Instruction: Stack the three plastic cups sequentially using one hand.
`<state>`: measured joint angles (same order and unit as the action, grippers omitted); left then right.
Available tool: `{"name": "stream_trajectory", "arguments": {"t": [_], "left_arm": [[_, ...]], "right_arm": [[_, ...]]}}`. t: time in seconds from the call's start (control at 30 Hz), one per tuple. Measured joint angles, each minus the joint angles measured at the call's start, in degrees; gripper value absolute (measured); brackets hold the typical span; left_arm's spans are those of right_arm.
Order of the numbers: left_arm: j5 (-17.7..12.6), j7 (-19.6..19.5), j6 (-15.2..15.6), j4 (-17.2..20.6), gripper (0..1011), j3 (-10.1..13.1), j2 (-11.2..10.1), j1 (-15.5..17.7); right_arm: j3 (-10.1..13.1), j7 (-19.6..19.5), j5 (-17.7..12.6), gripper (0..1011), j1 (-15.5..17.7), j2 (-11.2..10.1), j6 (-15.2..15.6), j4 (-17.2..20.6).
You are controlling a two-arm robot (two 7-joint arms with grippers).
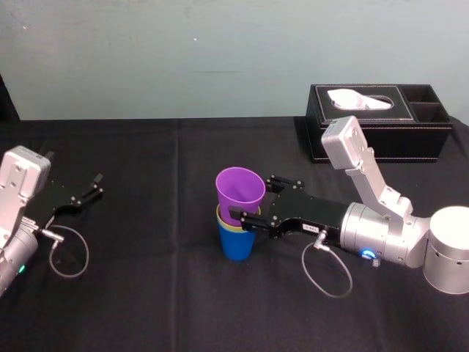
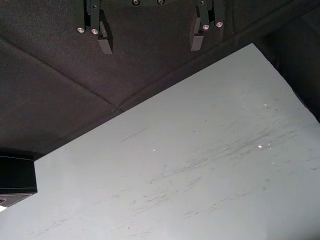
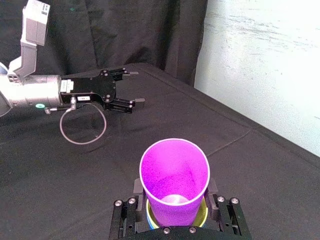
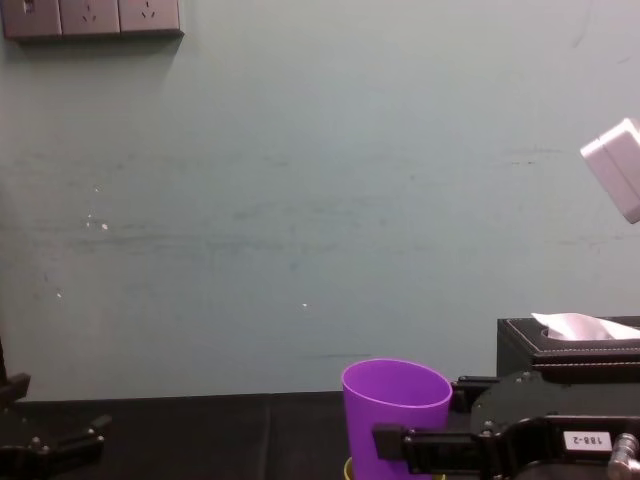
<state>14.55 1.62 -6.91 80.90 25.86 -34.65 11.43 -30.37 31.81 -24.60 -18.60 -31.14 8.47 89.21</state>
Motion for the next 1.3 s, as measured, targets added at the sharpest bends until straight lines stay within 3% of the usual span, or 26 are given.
{"name": "stream_trajectory", "arguments": {"t": [0.1, 0.43, 0.9, 1.3], "left_arm": [[0.0, 0.0, 0.0, 0.0, 1010, 0.0, 0.0, 0.0], [0.0, 0.0, 0.0, 0.0, 1010, 0.0, 0.0, 0.0], [0.0, 0.0, 0.0, 0.0, 1010, 0.0, 0.0, 0.0], [0.0, 0.0, 0.0, 0.0, 1010, 0.0, 0.0, 0.0]], "right_arm": [[0.0, 0.0, 0.0, 755, 0.0, 0.0, 0.0, 0.0], [0.0, 0.0, 0.0, 1002, 0.0, 0.0, 0.0, 0.1], [0.4, -0.2, -0.1, 1000, 0.3, -0.2, -0.3, 0.2], [6.4, -4.0, -0.8, 1000, 6.0, -2.7, -4.3, 1.2]]}}
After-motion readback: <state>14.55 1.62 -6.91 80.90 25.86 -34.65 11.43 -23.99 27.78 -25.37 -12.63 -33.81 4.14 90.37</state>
